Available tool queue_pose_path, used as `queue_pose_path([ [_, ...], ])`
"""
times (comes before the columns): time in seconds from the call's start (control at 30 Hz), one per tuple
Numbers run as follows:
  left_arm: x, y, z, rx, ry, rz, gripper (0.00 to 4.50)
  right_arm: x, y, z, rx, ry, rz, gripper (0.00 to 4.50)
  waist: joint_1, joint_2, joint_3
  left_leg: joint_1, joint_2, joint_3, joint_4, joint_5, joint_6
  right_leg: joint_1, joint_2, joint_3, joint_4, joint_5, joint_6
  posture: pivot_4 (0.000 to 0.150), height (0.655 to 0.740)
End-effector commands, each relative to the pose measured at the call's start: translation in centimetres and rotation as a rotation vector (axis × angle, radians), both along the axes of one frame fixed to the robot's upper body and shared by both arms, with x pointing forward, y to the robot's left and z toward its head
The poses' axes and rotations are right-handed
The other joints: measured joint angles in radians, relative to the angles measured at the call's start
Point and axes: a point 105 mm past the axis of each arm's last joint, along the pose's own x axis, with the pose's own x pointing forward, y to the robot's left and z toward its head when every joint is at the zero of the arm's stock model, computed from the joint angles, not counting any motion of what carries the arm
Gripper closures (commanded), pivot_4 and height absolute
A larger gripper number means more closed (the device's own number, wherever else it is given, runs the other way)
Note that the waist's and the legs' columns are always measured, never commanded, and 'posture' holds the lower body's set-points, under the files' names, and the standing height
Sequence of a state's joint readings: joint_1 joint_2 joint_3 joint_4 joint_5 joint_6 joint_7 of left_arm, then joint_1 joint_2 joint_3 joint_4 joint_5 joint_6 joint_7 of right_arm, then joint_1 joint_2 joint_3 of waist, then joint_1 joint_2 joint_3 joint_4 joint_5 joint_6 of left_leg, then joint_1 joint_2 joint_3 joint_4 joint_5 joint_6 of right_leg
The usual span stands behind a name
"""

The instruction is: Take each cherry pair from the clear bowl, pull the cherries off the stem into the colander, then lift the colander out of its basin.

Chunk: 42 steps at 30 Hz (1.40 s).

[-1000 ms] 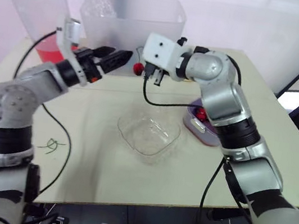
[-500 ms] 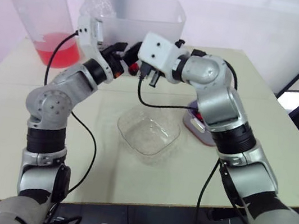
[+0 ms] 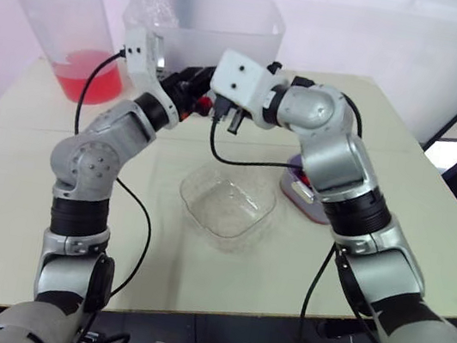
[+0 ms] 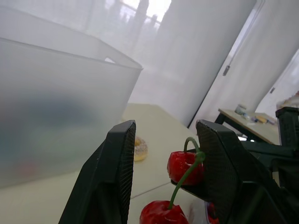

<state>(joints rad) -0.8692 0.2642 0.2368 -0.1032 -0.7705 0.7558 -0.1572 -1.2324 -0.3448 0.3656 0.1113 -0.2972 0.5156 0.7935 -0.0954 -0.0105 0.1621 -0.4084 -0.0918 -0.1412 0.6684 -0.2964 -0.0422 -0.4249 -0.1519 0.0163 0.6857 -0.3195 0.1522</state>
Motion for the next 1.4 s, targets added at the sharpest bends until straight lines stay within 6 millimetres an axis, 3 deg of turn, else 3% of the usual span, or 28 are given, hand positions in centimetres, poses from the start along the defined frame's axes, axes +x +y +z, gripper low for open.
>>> queue_pose_path([
  [0.03,-0.9,-0.2,1.6,0.002,-0.079,-0.002,3.17,-1.1,0.5,1.6,0.02,-0.061,0.035,4.3,0.0,0.0,0.0,0.0,0.0,0.0,0.0,0.0,0.0,0.0,0.0,0.0,0.0,0.0,0.0,0.15,0.74],
  [0.1,-1.0,-0.3,1.6,0.002,-0.084,-0.006,4.2,-1.1,0.5,1.5,0.018,-0.054,0.036,4.3,0.0,0.0,0.0,0.0,0.0,0.0,0.0,0.0,0.0,0.0,0.0,0.0,0.0,0.0,0.0,0.15,0.74],
  [0.13,-1.0,-0.3,1.6,-0.004,-0.083,-0.01,4.47,-1.1,0.5,1.4,0.017,-0.045,0.039,4.3,-0.001,0.0,0.0,0.0,0.0,0.0,0.0,0.0,0.0,0.0,0.0,0.0,0.0,0.0,0.0,0.15,0.74],
  [0.37,-1.0,-0.2,1.4,-0.032,-0.072,-0.021,4.47,-1.2,0.5,1.3,0.029,-0.022,0.045,4.3,0.0,0.0,0.0,0.0,0.0,0.0,0.0,0.0,0.0,0.0,0.0,0.0,0.0,0.0,0.0,0.15,0.74],
  [0.57,-0.9,0.3,1.6,-0.039,-0.072,-0.01,4.5,-1.7,0.2,1.0,0.025,0.006,0.071,1.63,0.0,0.0,0.0,0.0,0.0,0.0,0.0,0.0,0.0,0.0,0.0,0.0,0.0,0.0,0.0,0.15,0.74],
  [0.67,-1.1,0.6,1.8,-0.05,-0.072,-0.025,4.5,-1.7,-1.6,0.6,-0.001,0.035,0.063,0.11,0.003,0.0,0.0,0.0,0.0,0.0,0.0,0.0,0.0,0.0,0.0,0.0,0.0,0.0,0.0,0.15,0.74],
  [0.77,-1.6,0.3,1.9,-0.038,-0.074,-0.082,4.5,-2.0,-4.1,-0.1,0.019,0.154,0.077,0.05,0.006,0.0,0.0,0.0,0.0,0.0,0.0,0.0,0.0,0.0,0.0,0.0,0.0,0.0,0.0,0.15,0.74],
  [0.87,-3.0,-0.1,1.8,0.054,-0.084,-0.205,4.5,-3.0,-6.7,1.2,0.268,0.29,0.204,0.05,0.007,0.0,0.0,0.0,0.0,0.0,0.0,0.0,0.0,0.0,0.0,0.0,-0.001,0.0,0.0,0.15,0.74],
  [0.9,-3.3,-0.1,1.7,0.066,-0.08,-0.229,4.5,-3.2,-7.0,1.6,0.323,0.297,0.233,0.05,0.006,0.0,0.0,-0.001,0.0,0.001,0.0,0.0,0.0,0.0,0.0,0.0,-0.001,0.0,0.0,0.15,0.74],
  [1.0,-5.0,-0.3,0.9,0.189,-0.076,-0.358,4.5,-5.2,-8.2,2.4,0.511,0.537,0.457,0.05,-0.004,0.0,0.0,0.0,0.0,0.001,0.0,0.0,0.0,0.0,0.0,0.001,-0.001,0.0,0.0,0.15,0.74],
  [1.07,-5.8,-0.4,0.4,0.237,-0.067,-0.421,4.5,-5.9,-8.8,2.2,0.573,0.662,0.515,0.05,-0.004,0.0,0.0,0.0,0.001,0.001,0.0,0.0,0.0,0.0,0.001,0.0,-0.002,0.0,0.0,0.15,0.74],
  [1.17,-6.9,-1.0,0.1,0.263,-0.058,-0.514,4.5,-7.2,-9.2,1.3,0.625,0.83,0.56,0.05,0.001,0.0,0.0,0.0,0.001,0.0,-0.001,0.0,0.0,0.0,0.0,0.0,-0.001,0.0,0.0,0.15,0.74],
  [1.4,-8.5,-3.0,-0.3,0.249,-0.053,-0.651,4.5,-9.3,-7.1,-2.0,0.636,0.969,0.58,0.05,0.022,0.0,0.0,0.0,0.0,0.001,0.001,0.0,0.0,0.001,0.0,0.001,-0.001,0.0,0.0,0.15,0.74],
])
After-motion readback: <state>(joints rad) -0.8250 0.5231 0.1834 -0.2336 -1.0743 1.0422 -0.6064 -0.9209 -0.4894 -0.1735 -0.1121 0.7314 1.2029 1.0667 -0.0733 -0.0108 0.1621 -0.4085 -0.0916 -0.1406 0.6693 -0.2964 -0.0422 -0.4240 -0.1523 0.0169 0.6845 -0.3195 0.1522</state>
